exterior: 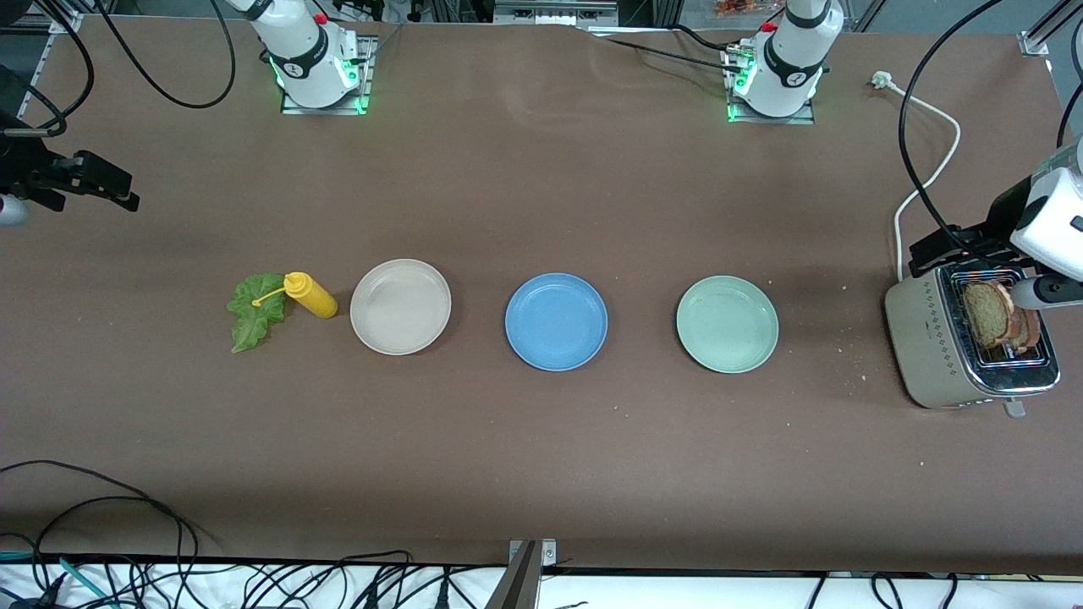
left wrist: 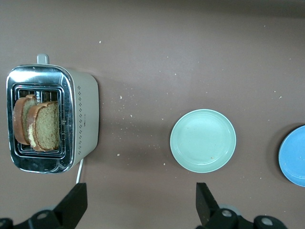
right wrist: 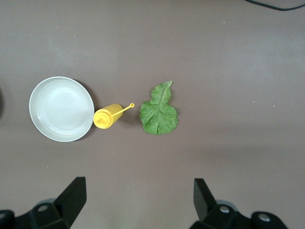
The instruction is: Make sandwich in blue plate with both arms
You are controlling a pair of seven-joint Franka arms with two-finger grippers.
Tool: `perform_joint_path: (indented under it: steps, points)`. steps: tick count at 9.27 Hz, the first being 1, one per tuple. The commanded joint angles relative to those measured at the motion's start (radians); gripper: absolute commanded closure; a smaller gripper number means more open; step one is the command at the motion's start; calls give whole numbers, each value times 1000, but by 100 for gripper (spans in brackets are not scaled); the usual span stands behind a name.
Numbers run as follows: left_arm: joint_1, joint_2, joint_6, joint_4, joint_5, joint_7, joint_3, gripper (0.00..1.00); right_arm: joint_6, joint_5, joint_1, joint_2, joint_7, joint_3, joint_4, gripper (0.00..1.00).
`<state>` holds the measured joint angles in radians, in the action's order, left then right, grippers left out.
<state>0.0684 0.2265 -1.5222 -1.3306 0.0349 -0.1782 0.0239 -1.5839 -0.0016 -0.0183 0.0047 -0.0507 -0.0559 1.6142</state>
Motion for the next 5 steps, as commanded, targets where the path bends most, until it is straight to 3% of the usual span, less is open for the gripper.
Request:
perform_joint_path:
  steps: [1, 5]
  points:
    - [4, -15, 16, 1, 3, -7, 2, 0, 15, -5, 1, -5, 9, 5, -10, 0]
    - [4, -15, 16, 1, 14, -3, 8, 0, 15, -5, 1, -5, 9, 5, -10, 0]
